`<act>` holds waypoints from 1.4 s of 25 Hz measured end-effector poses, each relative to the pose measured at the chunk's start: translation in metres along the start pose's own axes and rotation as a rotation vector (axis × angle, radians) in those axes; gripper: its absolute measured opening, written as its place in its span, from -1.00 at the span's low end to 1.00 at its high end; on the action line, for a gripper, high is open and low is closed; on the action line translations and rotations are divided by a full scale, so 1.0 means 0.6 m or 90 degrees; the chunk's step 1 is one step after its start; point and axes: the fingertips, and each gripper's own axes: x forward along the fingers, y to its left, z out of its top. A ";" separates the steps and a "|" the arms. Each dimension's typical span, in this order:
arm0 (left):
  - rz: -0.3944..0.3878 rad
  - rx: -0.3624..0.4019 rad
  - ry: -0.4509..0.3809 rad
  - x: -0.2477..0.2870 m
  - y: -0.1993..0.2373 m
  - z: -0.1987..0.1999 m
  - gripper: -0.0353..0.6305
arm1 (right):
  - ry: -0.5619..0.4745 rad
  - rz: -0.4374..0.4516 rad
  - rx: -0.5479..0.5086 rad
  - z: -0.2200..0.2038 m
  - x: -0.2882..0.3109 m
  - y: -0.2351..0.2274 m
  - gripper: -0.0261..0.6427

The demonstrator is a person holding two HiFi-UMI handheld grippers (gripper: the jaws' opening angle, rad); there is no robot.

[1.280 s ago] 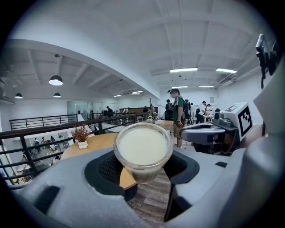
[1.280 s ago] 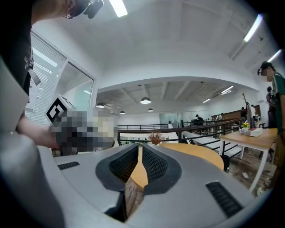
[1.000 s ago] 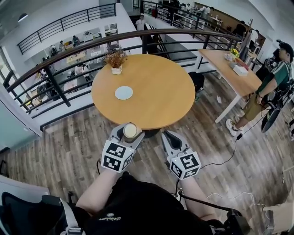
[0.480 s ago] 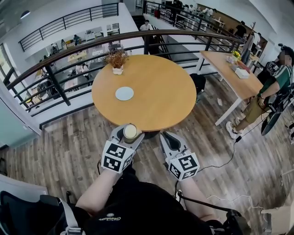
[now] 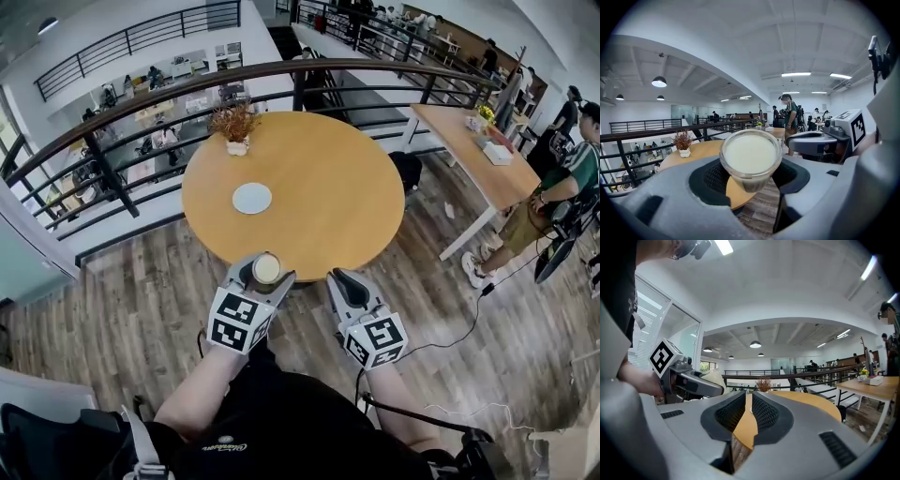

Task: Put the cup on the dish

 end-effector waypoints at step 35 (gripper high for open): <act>-0.056 -0.023 0.015 0.242 0.491 0.075 -0.12 | 0.060 -0.015 0.006 0.054 0.567 -0.103 -0.83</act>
